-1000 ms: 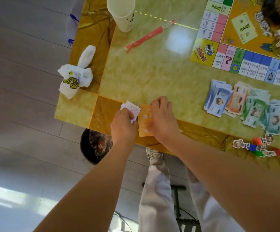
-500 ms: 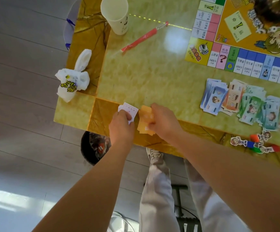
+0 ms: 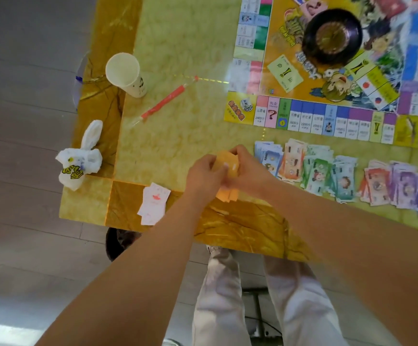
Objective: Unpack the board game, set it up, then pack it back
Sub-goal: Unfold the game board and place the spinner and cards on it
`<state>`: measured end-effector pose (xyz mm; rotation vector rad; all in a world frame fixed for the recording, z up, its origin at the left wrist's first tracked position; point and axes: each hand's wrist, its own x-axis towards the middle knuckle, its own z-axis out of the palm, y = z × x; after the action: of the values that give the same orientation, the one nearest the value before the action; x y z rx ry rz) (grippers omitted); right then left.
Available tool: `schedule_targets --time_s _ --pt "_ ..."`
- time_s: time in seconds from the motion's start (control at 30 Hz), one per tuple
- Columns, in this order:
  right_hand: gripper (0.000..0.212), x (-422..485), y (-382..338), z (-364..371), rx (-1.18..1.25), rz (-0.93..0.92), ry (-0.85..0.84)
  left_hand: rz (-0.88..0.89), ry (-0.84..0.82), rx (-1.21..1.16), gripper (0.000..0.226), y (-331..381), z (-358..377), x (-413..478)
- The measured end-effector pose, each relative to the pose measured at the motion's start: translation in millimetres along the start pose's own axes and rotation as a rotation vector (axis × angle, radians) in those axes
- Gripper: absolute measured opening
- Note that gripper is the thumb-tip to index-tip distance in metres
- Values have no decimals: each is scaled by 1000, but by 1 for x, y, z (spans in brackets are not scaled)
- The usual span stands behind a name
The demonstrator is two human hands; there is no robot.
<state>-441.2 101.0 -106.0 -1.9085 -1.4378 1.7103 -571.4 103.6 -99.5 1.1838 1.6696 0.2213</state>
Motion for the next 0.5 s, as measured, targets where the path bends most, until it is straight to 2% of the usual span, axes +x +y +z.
schedule_targets --time_s 0.07,0.17,0.27,0.37,0.43,0.5 --pt "67 0 -1 -6 25 -12 35 -23 10 -11 25 3 4 9" --pt "67 -2 11 -34 207 50 123 -123 62 -90 24 26 18 17" --pt "46 -7 24 -65 354 213 -25 -235 83 -231 22 57 41 20" --pt "33 -10 24 -83 409 244 -157 -313 18 -356 13 90 65 18" --pt "26 -8 23 -97 422 213 -174 -344 -24 -476 22 110 84 19" --pt "24 -4 30 -116 361 187 -146 -372 -26 -479 55 117 102 31"
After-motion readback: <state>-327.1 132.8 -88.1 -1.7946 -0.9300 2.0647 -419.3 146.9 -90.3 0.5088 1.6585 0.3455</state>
